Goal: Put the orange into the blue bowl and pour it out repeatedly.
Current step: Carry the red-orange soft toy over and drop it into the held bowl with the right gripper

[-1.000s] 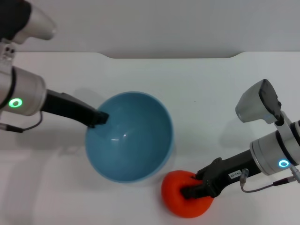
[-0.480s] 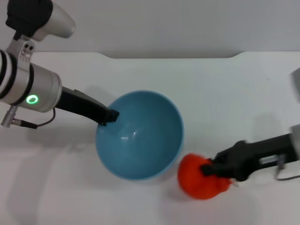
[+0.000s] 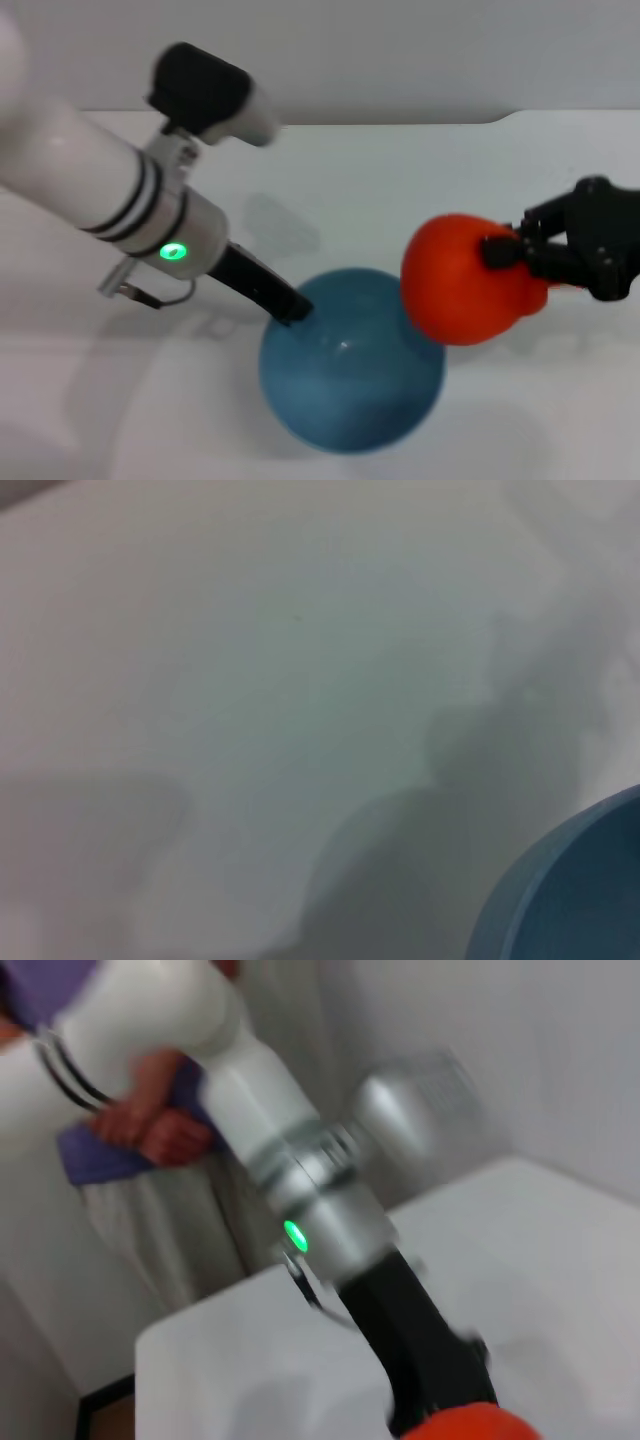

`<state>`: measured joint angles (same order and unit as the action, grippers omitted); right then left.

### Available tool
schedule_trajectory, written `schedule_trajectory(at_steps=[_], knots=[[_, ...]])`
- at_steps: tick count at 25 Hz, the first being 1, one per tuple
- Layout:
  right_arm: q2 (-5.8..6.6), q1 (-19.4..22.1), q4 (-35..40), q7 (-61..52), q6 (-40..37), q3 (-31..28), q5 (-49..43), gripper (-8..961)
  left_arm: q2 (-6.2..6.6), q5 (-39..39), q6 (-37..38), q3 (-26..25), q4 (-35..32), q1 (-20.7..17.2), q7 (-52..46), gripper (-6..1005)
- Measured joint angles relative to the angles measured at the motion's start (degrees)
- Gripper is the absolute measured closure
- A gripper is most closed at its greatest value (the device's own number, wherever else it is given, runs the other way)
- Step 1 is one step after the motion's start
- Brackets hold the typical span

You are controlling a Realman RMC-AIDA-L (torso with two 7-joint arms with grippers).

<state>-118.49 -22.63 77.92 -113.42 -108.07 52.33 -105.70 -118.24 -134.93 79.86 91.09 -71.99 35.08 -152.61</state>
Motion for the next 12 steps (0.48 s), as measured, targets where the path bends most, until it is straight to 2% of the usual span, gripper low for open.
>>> schedule_trajectory(at_steps=[4, 9, 12], knots=[[-0.08, -1.5, 1.0, 0.1, 0.6, 1.4, 1.4, 931, -0.3, 0.5, -1.5, 3.9, 2.2, 3.3, -1.6, 1001], [-0.05, -4.0, -5.5, 0.8, 2.7, 3.7, -3.1, 920, -0.47, 1.4, -4.4, 7.5, 2.0, 5.4, -5.0, 1000], [-0.19, -4.0, -7.3, 2.1, 3.7, 4.6, -5.8, 904, -0.44, 1.4, -5.1, 7.8, 1.9, 6.2, -5.7, 1000]])
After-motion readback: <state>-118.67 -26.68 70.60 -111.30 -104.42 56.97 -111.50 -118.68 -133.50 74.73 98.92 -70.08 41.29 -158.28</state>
